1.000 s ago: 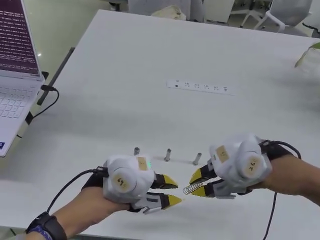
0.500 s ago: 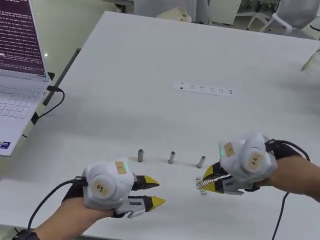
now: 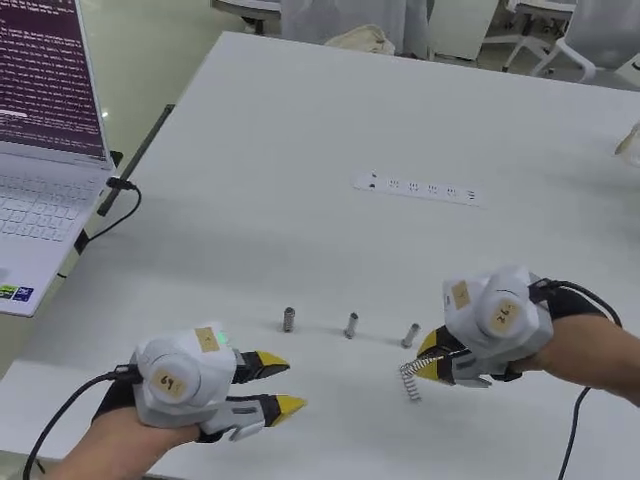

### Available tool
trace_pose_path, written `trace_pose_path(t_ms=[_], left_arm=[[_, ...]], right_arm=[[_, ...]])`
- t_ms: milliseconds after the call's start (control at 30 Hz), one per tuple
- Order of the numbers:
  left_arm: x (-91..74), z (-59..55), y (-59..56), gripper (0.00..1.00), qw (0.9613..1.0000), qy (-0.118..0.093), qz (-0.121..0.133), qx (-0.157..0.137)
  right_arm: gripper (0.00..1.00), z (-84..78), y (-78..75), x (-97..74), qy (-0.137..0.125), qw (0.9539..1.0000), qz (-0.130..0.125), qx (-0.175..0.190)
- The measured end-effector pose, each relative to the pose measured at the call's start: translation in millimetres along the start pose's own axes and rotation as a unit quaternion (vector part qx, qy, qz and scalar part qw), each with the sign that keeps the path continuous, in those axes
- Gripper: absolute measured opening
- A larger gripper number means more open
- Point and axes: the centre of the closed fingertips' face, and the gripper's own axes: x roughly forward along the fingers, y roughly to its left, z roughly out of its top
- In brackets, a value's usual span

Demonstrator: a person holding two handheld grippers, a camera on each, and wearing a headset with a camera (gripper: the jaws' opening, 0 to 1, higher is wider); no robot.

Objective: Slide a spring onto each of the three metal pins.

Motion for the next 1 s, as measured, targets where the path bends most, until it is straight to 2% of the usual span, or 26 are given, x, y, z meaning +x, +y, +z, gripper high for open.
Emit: trace_pose_path(t_ms=[400,767,1000], left_arm=[[-23.4,-15.1,21.8,0.27,0.9989,-0.001,0.042,-0.022],[-39.1,-20.8,35.4,0.33,0.9964,-0.008,0.073,-0.042],[-47.7,-22.9,40.0,0.38,0.9950,-0.015,0.086,-0.049]], right_arm=[[0.08,4.9,-18.7,10.9,0.013,0.9999,0.006,0.005],[0.08,16.2,-42.5,20.5,0.028,0.9995,0.007,-0.012],[0.08,23.0,-51.3,28.3,0.036,0.9991,0.013,-0.018]])
